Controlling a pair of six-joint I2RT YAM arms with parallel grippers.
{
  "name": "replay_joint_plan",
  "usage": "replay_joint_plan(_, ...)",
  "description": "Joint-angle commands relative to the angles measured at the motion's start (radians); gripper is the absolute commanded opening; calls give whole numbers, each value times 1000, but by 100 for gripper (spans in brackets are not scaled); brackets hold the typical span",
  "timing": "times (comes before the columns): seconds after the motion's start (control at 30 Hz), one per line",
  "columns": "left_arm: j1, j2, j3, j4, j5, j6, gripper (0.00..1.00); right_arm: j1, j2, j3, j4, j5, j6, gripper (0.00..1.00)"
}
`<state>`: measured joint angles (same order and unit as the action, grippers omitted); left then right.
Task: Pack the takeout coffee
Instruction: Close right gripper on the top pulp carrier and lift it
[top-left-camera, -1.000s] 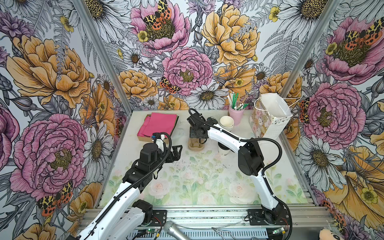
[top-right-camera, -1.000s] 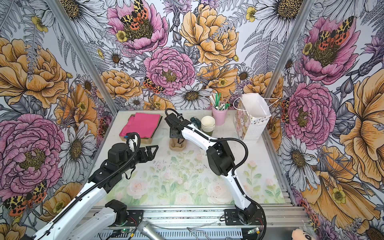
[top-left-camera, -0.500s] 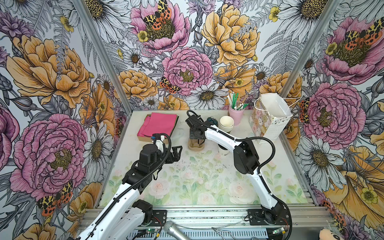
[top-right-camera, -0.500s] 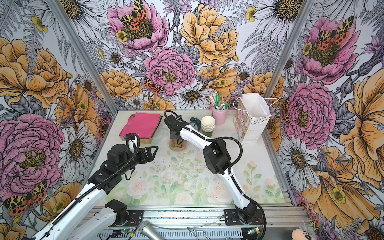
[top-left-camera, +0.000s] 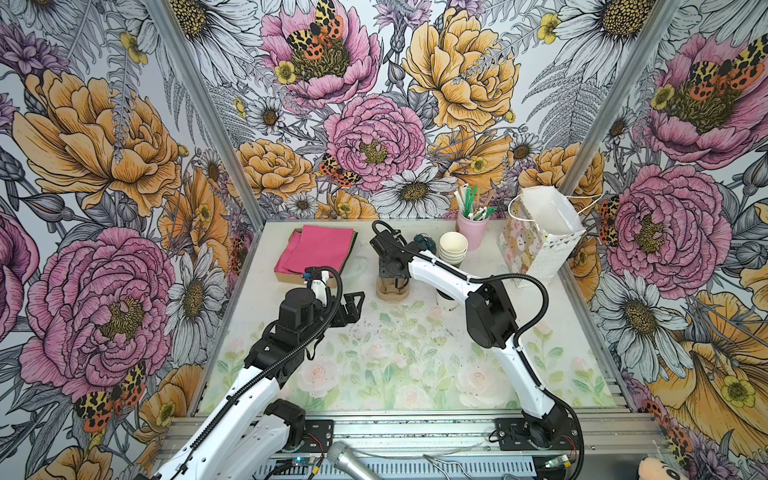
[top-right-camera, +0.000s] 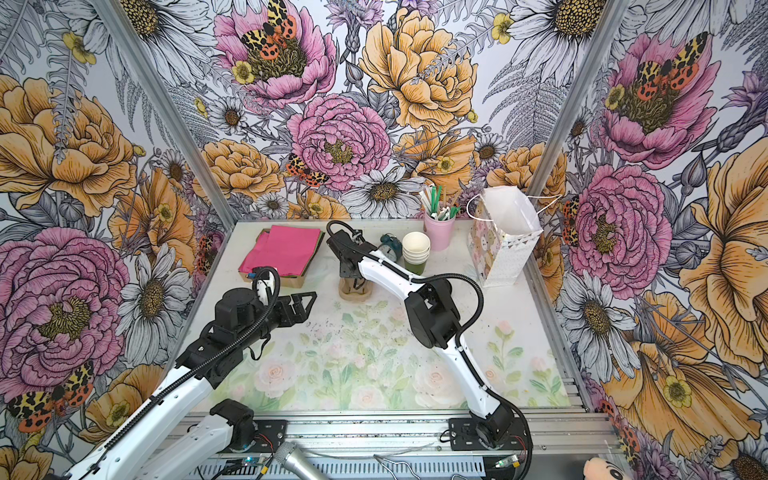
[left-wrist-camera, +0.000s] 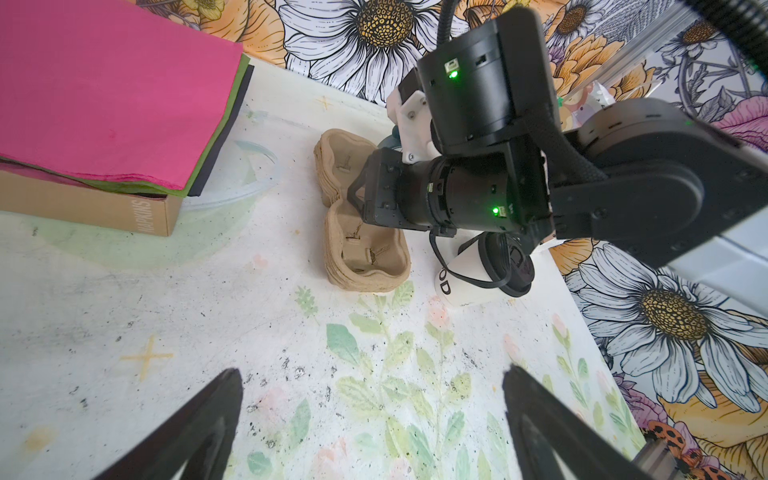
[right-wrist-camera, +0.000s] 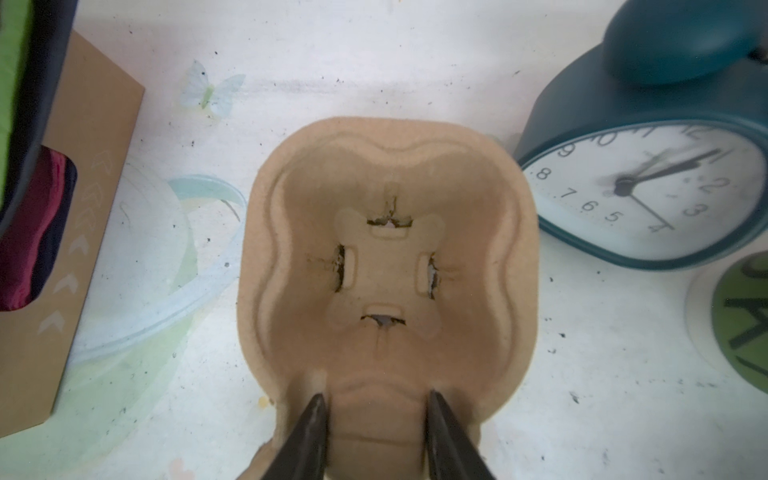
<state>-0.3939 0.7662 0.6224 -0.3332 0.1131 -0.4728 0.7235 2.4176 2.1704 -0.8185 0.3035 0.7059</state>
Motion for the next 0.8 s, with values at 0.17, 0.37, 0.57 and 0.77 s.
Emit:
replay_joint_plan(0.17, 10, -11, -13, 23, 16, -9, 99, 6, 16, 35, 0, 5, -14, 35)
replay_joint_plan(0.37, 11, -12, -15, 23, 17, -10, 99, 6, -26, 35, -1, 9, -26, 34)
replay_joint_plan(0.57, 12, -15, -15, 23, 16, -11, 99, 7, -77, 34, -1, 22, -43, 34)
replay_joint_plan(0.77, 11, -16, -16, 23, 16, -15, 99, 7, -114, 30, -1, 27, -49, 34)
